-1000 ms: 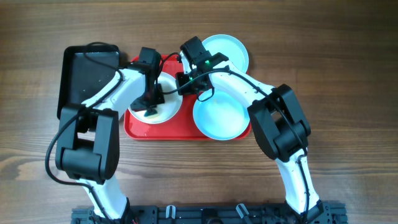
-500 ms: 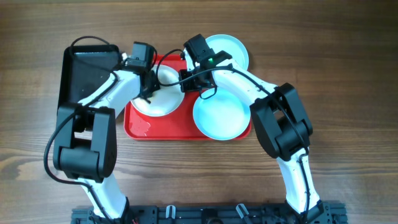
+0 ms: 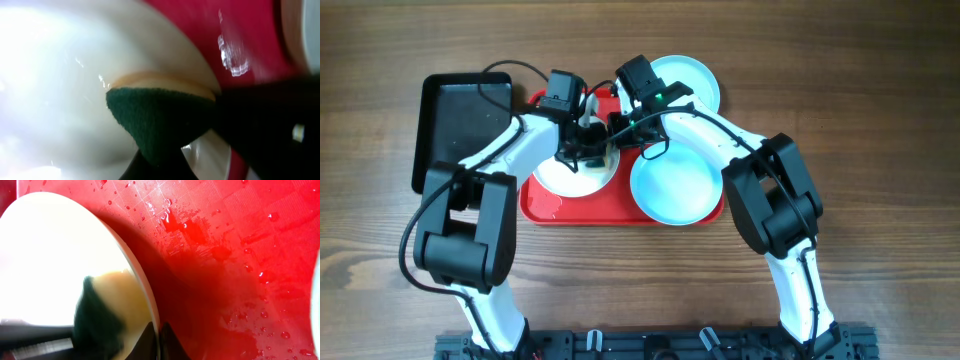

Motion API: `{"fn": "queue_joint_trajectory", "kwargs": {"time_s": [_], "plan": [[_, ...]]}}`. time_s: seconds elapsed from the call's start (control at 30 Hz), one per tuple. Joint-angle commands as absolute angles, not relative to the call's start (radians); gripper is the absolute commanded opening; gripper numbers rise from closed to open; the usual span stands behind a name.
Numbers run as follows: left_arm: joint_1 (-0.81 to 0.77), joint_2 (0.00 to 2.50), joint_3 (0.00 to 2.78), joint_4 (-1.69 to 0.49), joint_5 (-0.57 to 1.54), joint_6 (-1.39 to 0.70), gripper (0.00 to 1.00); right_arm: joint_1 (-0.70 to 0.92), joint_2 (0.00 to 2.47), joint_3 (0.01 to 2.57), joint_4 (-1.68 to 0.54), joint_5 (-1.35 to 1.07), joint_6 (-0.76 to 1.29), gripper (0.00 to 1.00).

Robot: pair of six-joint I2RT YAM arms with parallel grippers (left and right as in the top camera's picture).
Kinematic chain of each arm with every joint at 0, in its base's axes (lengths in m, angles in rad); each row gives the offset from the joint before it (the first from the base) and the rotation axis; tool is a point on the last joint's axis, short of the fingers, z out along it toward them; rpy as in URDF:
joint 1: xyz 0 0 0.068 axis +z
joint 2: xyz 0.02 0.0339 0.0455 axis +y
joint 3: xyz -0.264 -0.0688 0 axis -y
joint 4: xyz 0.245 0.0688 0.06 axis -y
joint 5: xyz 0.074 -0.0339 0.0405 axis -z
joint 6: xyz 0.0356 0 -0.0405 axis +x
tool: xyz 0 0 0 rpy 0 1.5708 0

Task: Clean dirty plates on tray and stack at the side
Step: 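Scrub the white plate with the sponge in the left gripper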

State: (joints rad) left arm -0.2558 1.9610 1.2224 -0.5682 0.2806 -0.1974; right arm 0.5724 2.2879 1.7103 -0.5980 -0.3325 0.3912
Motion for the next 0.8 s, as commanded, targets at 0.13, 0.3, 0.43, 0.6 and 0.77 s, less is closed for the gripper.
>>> {"fn": "queue_joint_trajectory", "kwargs": {"time_s": [0.13,0.3,0.43,0.6,0.77], "plan": [[-0.228,1.986,1.204,-0.766,0.241,-0.059,0.04,0.58,2.302,1.726,-0.592,-0.341,0.377,0.04],[-0.147,1.986,1.205,-0.816,-0.001,-0.127,0.04,0.58,2.302,1.726,-0.592,-0.341,0.377,0.04],[-0.121,1.986,1.205,-0.812,-0.193,-0.248,0.04,0.58,2.302,1.726,-0.592,-0.34,0.377,0.04],[-0.139,1.986,1.205,-0.741,-0.241,-0.297,0.04,0.58,2.302,1.726,-0.59,-0.34,0.379,0.04],[-0.185,1.986,1.204,-0.585,-0.236,-0.343,0.04,0.58,2.302,1.726,-0.59,-0.338,0.387,0.04]]}}
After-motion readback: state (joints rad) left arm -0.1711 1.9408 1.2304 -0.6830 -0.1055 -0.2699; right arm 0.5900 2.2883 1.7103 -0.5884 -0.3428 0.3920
